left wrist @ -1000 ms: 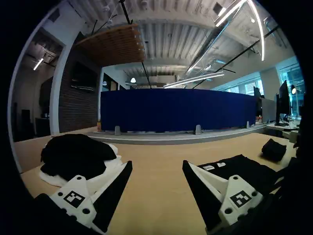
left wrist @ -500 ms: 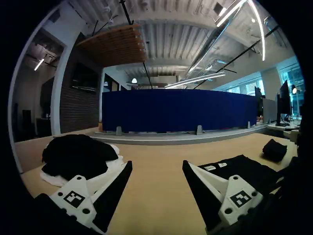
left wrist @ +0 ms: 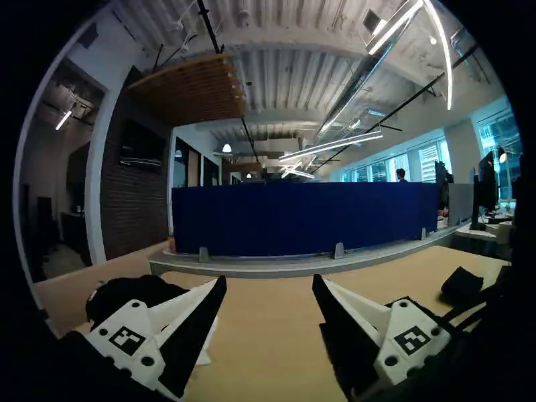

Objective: Fold towel

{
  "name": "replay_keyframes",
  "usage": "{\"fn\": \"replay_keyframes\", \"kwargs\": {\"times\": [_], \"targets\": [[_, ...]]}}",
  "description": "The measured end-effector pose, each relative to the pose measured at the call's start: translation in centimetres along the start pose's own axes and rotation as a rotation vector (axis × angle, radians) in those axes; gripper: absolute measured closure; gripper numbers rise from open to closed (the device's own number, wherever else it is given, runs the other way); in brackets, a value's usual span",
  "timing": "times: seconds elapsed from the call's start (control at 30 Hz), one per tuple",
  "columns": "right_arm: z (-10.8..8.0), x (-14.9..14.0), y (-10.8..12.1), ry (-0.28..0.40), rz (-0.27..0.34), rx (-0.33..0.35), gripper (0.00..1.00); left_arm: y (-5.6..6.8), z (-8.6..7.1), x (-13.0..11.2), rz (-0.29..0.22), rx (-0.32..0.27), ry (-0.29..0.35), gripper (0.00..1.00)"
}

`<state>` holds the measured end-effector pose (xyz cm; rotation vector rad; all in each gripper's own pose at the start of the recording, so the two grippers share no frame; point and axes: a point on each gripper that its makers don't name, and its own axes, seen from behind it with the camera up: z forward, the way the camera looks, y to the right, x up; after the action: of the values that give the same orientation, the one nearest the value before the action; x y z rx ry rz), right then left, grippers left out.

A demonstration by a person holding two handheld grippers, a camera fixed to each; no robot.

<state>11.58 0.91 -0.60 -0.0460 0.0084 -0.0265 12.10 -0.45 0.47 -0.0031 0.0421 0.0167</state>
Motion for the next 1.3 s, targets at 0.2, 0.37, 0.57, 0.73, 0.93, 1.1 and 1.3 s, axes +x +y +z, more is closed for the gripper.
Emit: {"fn": "replay_keyframes", "kwargs": {"times": [0.2, 0.37, 0.57, 0.73, 0.93, 1.1, 1.3], "targets": [[-0.5, 5.9, 0.2, 0.014, -0.001, -0.004, 0.01, 0.5, 0.2, 5.5, 0.004, -0.006, 0.002, 0.05], [-0.8, 9.3, 0.4, 0.018, -0.003, 0.002, 0.01, 0.8, 0.1, 8.9, 0.017, -0.009, 0.008, 0.05], [-0.5, 11.2, 0.7, 0.016, -0.003, 0.005, 0.01, 0.7, -0.1, 9.9, 0.013, 0.001, -0.022, 0.05], [-0.3, 12.1, 0.9, 0.016, -0.002, 0.008, 0.01, 1.2, -0.3, 10.9, 0.019, -0.012, -0.033, 0.05], [-0.3, 12.9, 0.5, 0.004, -0.014, 0.027, 0.01, 1.7, -0.3, 11.3, 0.028, -0.041, -0.06, 0.05], [-0.4, 12.8, -0.3, -0.036, -0.034, 0.081, 0.01, 2.2, -0.5, 11.2, 0.031, -0.081, -0.099, 0.05], [-1.1, 11.3, -2.4, -0.152, -0.077, 0.209, 0.01, 3.5, -1.1, 9.7, 0.056, -0.172, -0.197, 0.05]]}}
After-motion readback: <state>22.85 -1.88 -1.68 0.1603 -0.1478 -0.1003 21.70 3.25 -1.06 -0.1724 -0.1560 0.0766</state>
